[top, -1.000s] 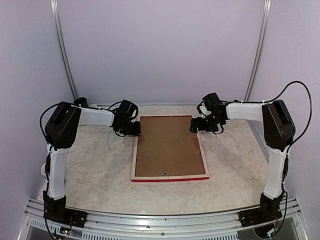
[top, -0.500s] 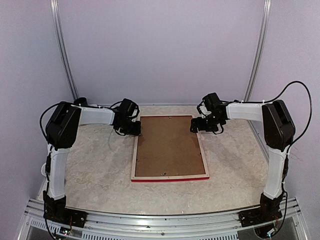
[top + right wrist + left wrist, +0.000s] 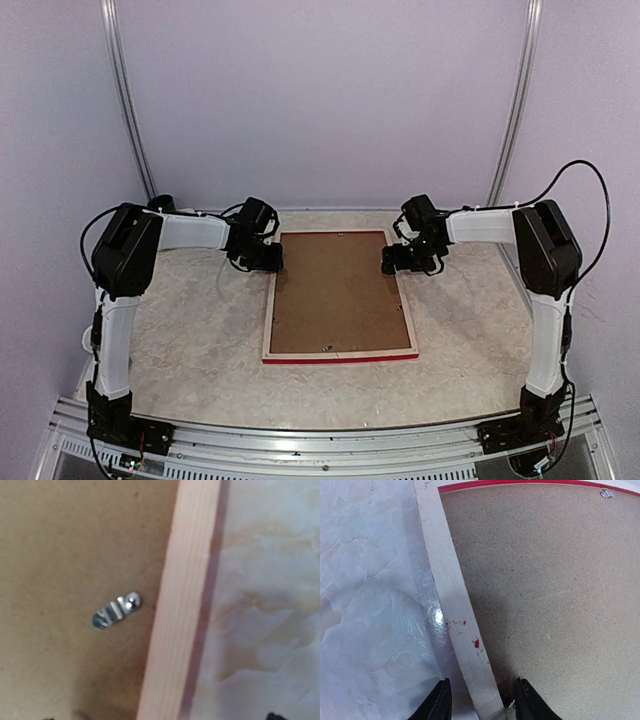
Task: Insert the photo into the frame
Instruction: Press the fastener onto the backboard.
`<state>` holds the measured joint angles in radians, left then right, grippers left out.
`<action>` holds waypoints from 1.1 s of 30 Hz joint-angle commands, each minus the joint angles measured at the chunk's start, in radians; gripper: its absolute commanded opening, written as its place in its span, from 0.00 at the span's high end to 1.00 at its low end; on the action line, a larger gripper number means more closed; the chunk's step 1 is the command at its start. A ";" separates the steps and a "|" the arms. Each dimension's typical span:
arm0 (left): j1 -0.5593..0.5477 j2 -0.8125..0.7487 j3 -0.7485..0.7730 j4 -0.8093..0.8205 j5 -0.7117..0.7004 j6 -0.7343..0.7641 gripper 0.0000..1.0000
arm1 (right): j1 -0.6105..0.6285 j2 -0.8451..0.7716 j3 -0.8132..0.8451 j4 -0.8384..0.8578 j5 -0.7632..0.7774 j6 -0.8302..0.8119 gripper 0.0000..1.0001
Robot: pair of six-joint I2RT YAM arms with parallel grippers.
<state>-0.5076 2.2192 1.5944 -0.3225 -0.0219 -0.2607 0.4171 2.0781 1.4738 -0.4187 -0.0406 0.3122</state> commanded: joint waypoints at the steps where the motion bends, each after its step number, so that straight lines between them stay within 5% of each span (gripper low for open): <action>1: -0.008 0.021 0.018 -0.016 0.016 0.009 0.57 | -0.008 0.030 0.011 -0.009 0.008 0.012 0.10; 12: -0.008 0.019 0.003 -0.016 0.016 0.003 0.71 | -0.009 0.032 -0.006 0.008 -0.005 0.023 0.26; 22: -0.008 0.015 -0.007 -0.004 0.046 0.002 0.85 | -0.009 0.032 -0.013 0.017 -0.017 0.031 0.31; 33: 0.000 -0.028 -0.059 0.064 0.025 -0.040 0.54 | -0.015 -0.002 0.032 -0.023 -0.001 0.030 0.24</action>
<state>-0.5106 2.2185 1.5753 -0.2863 -0.0013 -0.2882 0.4149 2.0968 1.4742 -0.4194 -0.0483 0.3347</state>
